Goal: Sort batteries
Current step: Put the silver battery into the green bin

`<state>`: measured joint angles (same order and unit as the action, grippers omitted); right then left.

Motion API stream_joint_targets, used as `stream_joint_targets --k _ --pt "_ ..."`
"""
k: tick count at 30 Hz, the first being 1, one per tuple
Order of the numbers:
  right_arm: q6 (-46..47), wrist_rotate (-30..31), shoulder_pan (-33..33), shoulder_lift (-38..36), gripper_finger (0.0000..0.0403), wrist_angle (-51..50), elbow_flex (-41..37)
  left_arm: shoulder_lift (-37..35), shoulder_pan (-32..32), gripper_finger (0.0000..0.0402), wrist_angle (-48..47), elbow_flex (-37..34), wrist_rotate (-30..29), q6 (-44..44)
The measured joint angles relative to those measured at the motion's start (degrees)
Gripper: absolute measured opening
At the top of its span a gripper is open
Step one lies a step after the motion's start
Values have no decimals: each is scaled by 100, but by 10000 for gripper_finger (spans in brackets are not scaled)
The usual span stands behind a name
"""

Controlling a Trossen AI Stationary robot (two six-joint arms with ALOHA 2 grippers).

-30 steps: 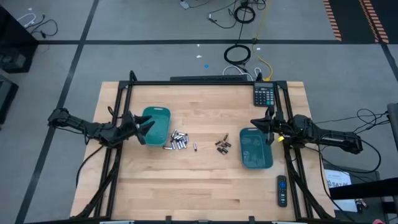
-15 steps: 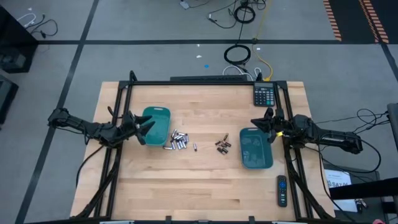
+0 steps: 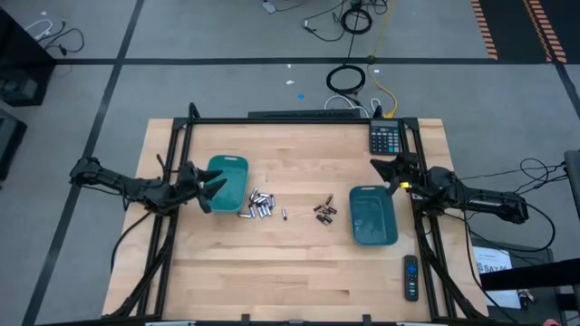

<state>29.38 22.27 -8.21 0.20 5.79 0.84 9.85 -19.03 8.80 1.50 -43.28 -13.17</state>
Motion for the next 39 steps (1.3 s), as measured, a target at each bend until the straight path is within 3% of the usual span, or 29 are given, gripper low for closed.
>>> stream_joint_targets --k 14,16,20,24,28,34,39 --pt "70 753 0 1 0 3 0 0 422 184 781 4 -212 597" --pt "393 696 2 1 0 4 0 -2 481 184 911 41 -79 503" --pt "589 631 2 1 0 92 0 158 616 184 223 550 538 404" --pt "630 589 2 -1 0 60 2 825 627 184 -748 1334 725 307" --pt "787 470 0 -1 0 73 2 1940 627 184 -1520 2106 906 315" --pt "754 428 0 3 0 512 2 3490 586 184 -1594 2795 1653 299" --pt "414 467 0 4 0 943 2 4396 253 184 -1689 2944 1630 238"
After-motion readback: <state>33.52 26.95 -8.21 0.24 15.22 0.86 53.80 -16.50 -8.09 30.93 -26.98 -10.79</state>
